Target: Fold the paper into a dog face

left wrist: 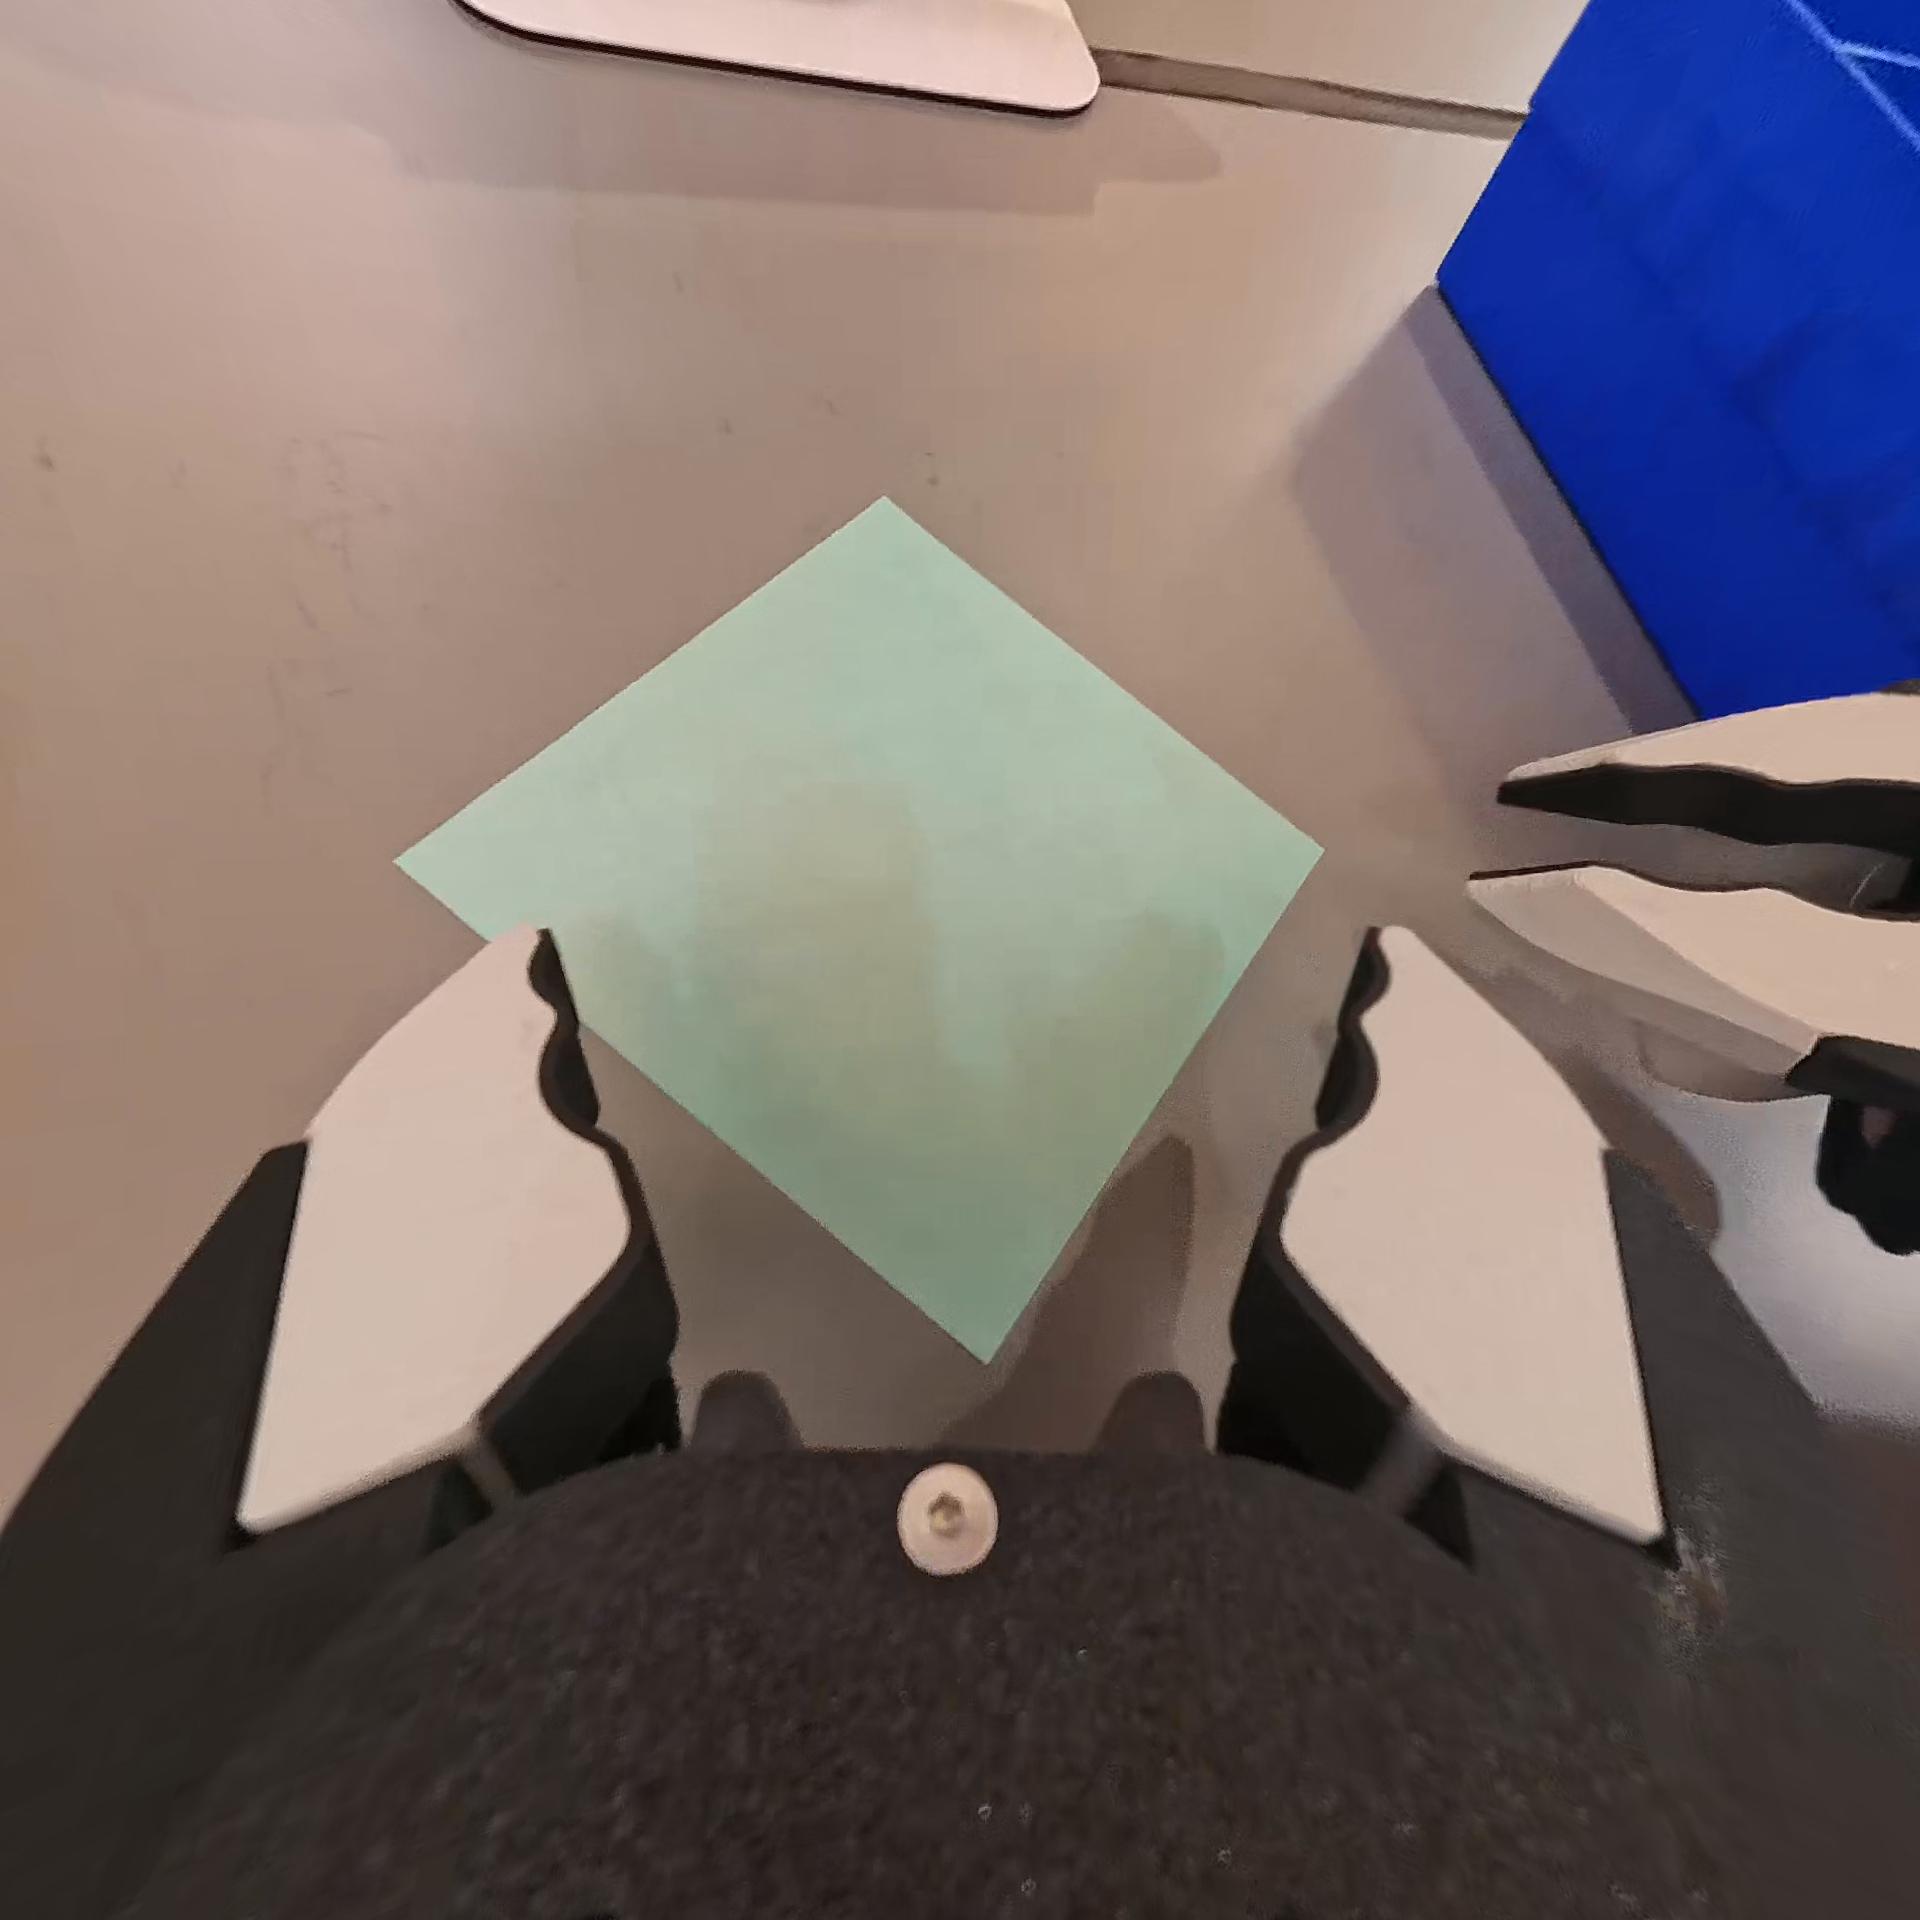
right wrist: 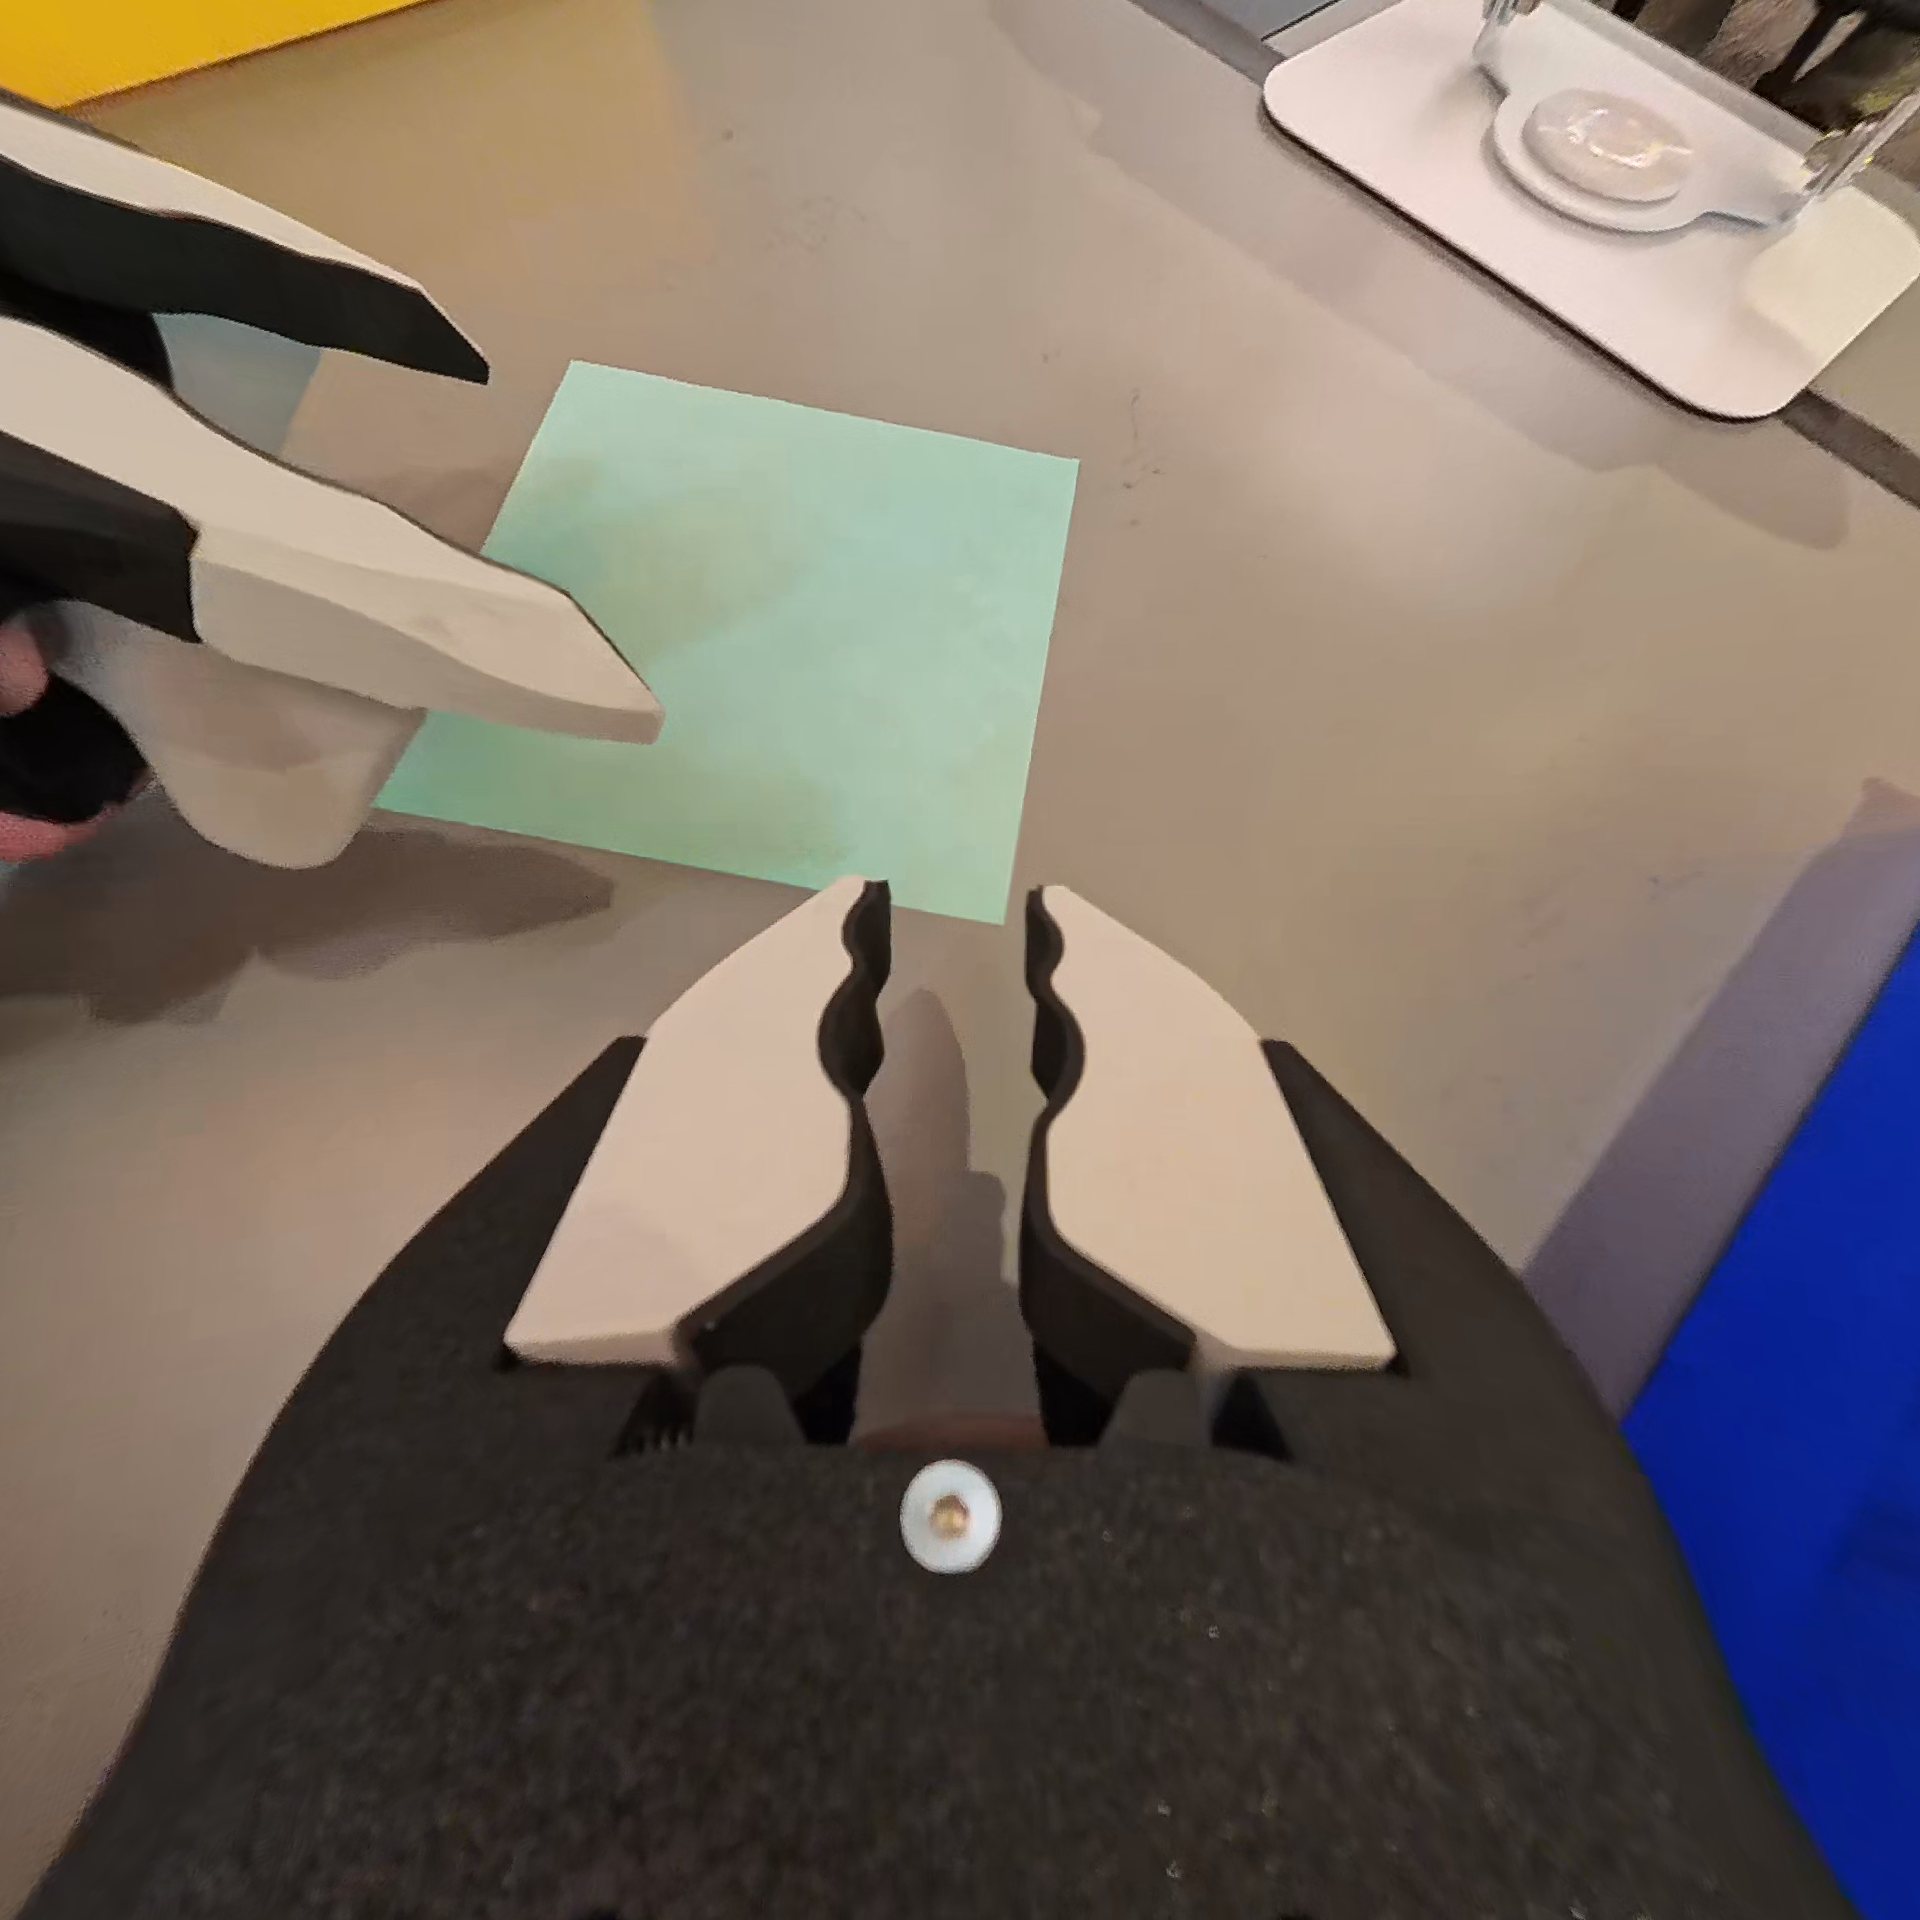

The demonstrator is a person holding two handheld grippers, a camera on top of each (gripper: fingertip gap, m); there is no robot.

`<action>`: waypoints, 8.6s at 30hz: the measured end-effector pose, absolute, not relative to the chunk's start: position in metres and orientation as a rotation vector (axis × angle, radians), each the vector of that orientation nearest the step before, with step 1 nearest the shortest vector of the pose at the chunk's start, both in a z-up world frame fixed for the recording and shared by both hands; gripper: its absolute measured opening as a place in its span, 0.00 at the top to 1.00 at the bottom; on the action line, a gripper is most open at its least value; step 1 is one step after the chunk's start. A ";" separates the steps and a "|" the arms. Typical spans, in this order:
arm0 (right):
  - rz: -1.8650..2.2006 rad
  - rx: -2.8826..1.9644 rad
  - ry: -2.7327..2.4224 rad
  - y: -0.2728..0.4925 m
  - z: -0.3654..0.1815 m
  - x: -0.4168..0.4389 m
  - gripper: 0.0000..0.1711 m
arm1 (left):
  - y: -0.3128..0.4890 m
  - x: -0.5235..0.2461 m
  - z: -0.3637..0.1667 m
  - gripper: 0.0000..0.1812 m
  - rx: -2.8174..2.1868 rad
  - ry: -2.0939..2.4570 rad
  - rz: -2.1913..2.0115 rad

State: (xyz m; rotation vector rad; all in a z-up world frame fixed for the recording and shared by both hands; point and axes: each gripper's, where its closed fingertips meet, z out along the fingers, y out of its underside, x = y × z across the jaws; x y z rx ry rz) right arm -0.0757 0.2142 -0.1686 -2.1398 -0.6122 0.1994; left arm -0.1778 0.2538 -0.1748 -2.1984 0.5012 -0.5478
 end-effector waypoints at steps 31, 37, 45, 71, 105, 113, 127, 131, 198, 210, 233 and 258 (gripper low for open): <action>0.327 -2.083 -0.642 0.221 -0.152 -0.055 0.84 | 0.283 -0.151 -0.214 0.20 -2.407 0.578 -0.247; 0.284 -2.122 -0.736 0.255 -0.113 -0.064 0.84 | 0.281 -0.155 -0.221 0.25 -2.442 0.613 -0.199; 0.424 -2.265 -0.796 0.330 -0.118 -0.094 0.79 | 0.281 -0.155 -0.221 0.25 -2.437 0.613 -0.202; 0.457 -2.243 -1.285 0.370 -0.205 -0.124 0.84 | 0.283 -0.154 -0.221 0.25 -2.396 0.635 -0.221; 0.553 -2.176 -1.320 0.360 -0.200 -0.122 1.00 | 0.283 -0.154 -0.221 0.25 -2.392 0.640 -0.223; 0.433 -2.182 -1.333 0.370 -0.207 -0.118 0.86 | 0.283 -0.154 -0.221 0.25 -2.392 0.641 -0.223; 0.437 -2.160 -1.353 0.369 -0.211 -0.120 0.89 | 0.283 -0.154 -0.221 0.25 -2.392 0.642 -0.224; 0.456 -2.154 -1.373 0.367 -0.211 -0.122 0.94 | 0.283 -0.154 -0.221 0.25 -2.391 0.643 -0.224; 0.440 -2.132 -1.353 0.370 -0.211 -0.119 0.88 | 0.282 -0.153 -0.221 0.25 -2.388 0.654 -0.228; 0.363 -2.072 -1.396 0.368 -0.211 -0.121 1.00 | 0.282 -0.153 -0.221 0.25 -2.387 0.657 -0.230; 0.427 -2.191 -1.130 0.357 -0.207 -0.116 0.88 | 0.282 -0.152 -0.221 0.25 -2.386 0.658 -0.230; 0.558 -2.433 -0.922 0.334 -0.206 -0.128 0.79 | 0.282 -0.152 -0.221 0.25 -2.386 0.661 -0.231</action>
